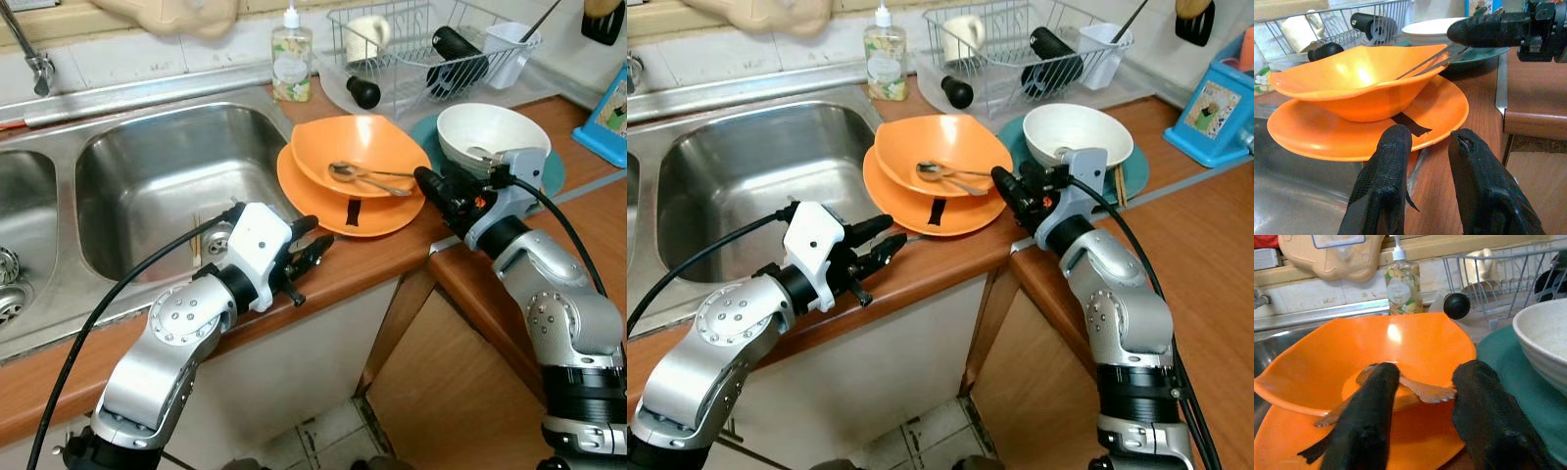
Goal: Kitchen organization
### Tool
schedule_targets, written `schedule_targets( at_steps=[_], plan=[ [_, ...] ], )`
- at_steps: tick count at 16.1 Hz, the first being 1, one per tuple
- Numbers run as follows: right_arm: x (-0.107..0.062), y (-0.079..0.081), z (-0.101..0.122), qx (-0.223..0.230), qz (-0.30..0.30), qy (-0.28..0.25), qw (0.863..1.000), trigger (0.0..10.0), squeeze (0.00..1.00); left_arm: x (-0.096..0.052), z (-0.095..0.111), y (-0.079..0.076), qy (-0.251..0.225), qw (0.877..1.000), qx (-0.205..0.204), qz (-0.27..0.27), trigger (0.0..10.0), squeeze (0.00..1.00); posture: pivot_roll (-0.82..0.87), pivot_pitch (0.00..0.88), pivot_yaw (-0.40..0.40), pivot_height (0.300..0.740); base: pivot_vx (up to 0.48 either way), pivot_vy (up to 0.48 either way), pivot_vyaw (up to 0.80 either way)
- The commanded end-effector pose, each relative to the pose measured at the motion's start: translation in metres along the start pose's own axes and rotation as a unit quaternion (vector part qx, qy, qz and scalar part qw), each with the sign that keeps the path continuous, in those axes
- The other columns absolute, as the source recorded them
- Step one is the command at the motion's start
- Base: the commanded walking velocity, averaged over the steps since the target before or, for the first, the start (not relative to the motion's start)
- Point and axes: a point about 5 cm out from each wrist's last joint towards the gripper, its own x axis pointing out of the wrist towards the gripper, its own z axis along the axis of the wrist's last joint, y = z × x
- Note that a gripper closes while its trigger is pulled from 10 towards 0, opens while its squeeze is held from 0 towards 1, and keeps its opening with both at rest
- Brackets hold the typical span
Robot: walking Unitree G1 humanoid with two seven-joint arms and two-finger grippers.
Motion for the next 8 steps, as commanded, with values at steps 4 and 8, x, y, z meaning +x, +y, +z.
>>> schedule_targets(
  at_steps=[4,8],
  plan=[
    [0.0007,-0.0008,0.0011,-0.005,0.015,-0.005,1.000,0.0,0.00,0.0019,0.0023,-0.0003,-0.004,1.000,0.007,-0.009,10.0,0.00,-0.04,0.003,0.003,0.740,0.000,0.000,0.00],
    [0.0004,0.0005,0.0003,-0.003,0.024,-0.003,1.000,0.0,0.00,0.0021,0.0025,-0.0002,-0.004,1.000,0.008,-0.010,10.0,0.00,-0.04,0.009,0.005,0.740,0.000,0.000,0.00]
  ],
)
